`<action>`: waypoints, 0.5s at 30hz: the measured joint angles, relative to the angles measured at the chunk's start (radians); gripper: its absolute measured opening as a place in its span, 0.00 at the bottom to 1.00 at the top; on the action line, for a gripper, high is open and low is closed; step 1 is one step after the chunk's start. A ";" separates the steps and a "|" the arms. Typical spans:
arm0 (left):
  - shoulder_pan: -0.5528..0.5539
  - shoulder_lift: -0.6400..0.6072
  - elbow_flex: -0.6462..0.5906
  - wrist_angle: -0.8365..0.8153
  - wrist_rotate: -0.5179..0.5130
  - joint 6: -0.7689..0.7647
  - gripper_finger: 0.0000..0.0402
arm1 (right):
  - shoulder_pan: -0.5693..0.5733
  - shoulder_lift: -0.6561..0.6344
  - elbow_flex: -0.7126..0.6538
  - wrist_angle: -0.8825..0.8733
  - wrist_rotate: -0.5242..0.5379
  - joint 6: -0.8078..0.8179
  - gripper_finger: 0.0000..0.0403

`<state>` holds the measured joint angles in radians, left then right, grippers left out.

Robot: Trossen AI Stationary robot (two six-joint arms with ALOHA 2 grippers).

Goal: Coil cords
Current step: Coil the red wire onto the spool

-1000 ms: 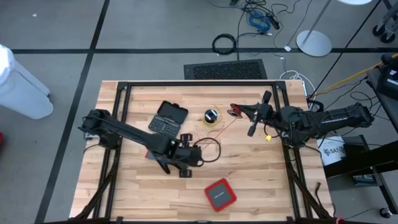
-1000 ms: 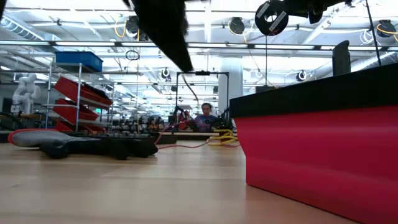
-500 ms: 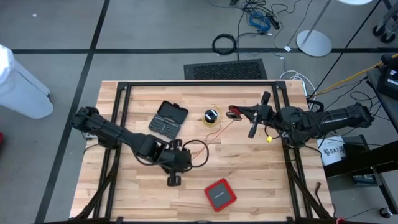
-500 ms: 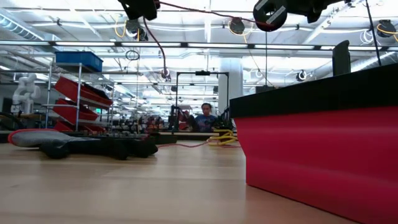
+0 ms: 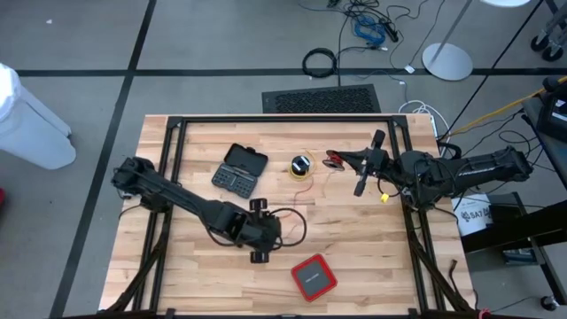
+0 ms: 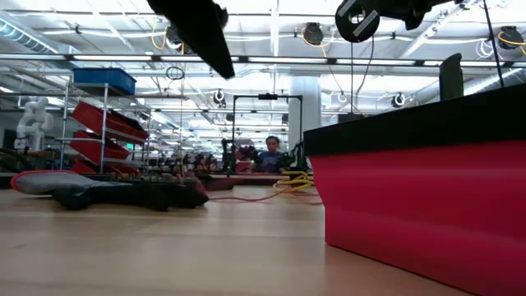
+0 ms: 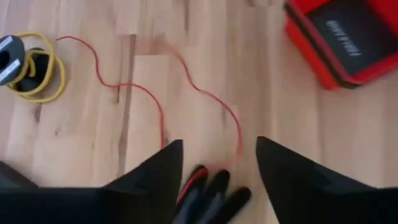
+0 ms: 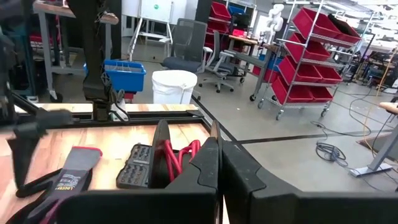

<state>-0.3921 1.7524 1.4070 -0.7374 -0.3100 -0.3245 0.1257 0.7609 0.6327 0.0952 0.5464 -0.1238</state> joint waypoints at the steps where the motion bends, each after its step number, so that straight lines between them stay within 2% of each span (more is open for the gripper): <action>1: 0.004 0.008 -0.004 0.015 -0.028 0.008 0.55 | 0.000 0.000 0.000 0.001 -0.002 0.000 0.00; 4: 0.007 0.014 -0.011 0.102 -0.178 0.065 0.56 | 0.000 0.000 0.000 0.005 -0.008 0.000 0.00; 7: 0.019 0.012 -0.025 0.314 -0.311 0.210 0.55 | 0.000 0.000 0.000 0.020 -0.028 0.000 0.00; 9: 0.040 0.012 -0.043 0.497 -0.308 0.321 0.53 | 0.000 0.000 0.000 0.036 -0.035 0.000 0.00; 11: 0.075 0.019 -0.086 0.727 -0.262 0.407 0.52 | 0.000 -0.001 0.000 0.049 -0.053 0.000 0.00; 15: 0.157 0.060 -0.193 1.059 -0.250 0.482 0.51 | 0.000 -0.001 0.000 0.088 -0.078 -0.005 0.00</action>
<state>-0.2347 1.8119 1.2139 0.3220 -0.5598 0.1574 0.1257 0.7595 0.6327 0.1836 0.4681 -0.1285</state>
